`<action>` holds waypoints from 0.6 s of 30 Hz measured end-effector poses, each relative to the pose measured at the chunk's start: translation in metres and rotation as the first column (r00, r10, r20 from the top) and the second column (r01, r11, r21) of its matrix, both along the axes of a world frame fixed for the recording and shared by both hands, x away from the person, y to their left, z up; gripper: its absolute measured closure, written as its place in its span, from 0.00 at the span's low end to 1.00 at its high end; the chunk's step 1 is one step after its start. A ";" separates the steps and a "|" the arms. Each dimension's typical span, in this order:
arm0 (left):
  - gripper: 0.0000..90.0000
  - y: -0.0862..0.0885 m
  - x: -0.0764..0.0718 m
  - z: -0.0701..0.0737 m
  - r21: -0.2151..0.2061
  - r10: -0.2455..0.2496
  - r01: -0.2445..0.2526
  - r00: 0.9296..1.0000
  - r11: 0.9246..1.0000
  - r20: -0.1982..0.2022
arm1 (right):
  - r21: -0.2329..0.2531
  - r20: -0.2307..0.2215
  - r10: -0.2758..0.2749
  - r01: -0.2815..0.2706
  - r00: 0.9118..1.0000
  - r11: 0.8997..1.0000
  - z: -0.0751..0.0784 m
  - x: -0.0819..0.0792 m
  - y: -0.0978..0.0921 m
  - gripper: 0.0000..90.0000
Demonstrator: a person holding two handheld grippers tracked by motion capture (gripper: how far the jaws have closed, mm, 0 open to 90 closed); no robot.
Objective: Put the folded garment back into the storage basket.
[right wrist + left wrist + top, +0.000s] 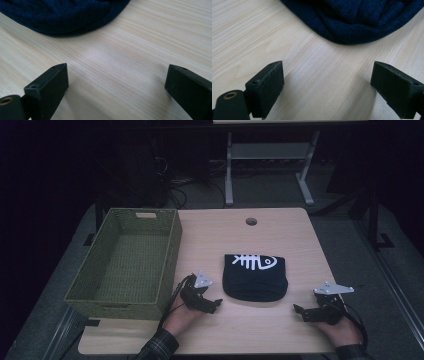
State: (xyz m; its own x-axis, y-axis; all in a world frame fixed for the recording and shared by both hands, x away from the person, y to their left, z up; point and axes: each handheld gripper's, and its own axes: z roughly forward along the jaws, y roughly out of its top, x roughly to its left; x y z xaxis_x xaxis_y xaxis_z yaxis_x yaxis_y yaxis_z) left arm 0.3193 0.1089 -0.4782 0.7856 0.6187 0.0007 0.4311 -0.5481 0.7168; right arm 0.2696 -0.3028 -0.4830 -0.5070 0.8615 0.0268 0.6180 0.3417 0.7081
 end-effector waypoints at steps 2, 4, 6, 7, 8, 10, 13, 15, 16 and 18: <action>0.12 0.000 0.000 0.000 0.000 -0.001 0.001 1.000 1.000 -0.001 | 0.000 0.000 0.000 0.000 1.000 1.000 0.000 0.000 0.000 0.05; 0.12 0.000 0.001 0.000 0.004 -0.001 0.001 1.000 1.000 -0.004 | 0.000 -0.001 -0.001 0.001 1.000 1.000 0.000 0.000 0.000 0.05; 0.12 -0.001 0.001 0.001 0.008 -0.003 0.003 1.000 1.000 -0.009 | 0.002 -0.006 -0.004 0.004 1.000 1.000 0.000 0.000 0.000 0.05; 0.12 -0.001 0.001 0.001 0.008 -0.003 0.003 1.000 1.000 -0.009 | 0.002 -0.006 -0.004 0.004 1.000 1.000 0.000 0.000 0.000 0.05; 0.12 -0.001 0.002 0.001 0.009 -0.004 0.004 1.000 1.000 -0.010 | 0.003 -0.005 -0.003 0.003 1.000 1.000 0.000 0.000 0.000 0.05; 0.12 -0.001 0.002 0.001 0.010 -0.005 0.005 1.000 1.000 -0.012 | 0.002 -0.005 -0.003 0.003 1.000 1.000 0.000 0.000 0.000 0.05; 0.12 0.000 0.002 0.002 0.007 0.000 0.000 1.000 1.000 -0.015 | 0.002 -0.005 -0.003 0.003 1.000 1.000 0.000 0.000 0.000 0.05; 0.13 0.000 0.003 0.003 0.002 0.003 -0.003 1.000 1.000 -0.028 | 0.002 -0.006 -0.004 0.004 1.000 1.000 0.000 0.000 0.000 0.05; 0.13 0.000 0.003 0.003 0.002 0.003 -0.003 1.000 1.000 -0.028 | 0.002 -0.006 -0.004 0.004 1.000 1.000 0.000 0.000 0.000 0.05; 0.13 0.000 0.004 0.005 -0.002 0.003 -0.003 0.999 1.000 -0.034 | 0.002 -0.006 -0.004 0.004 1.000 1.000 0.000 0.000 0.000 0.05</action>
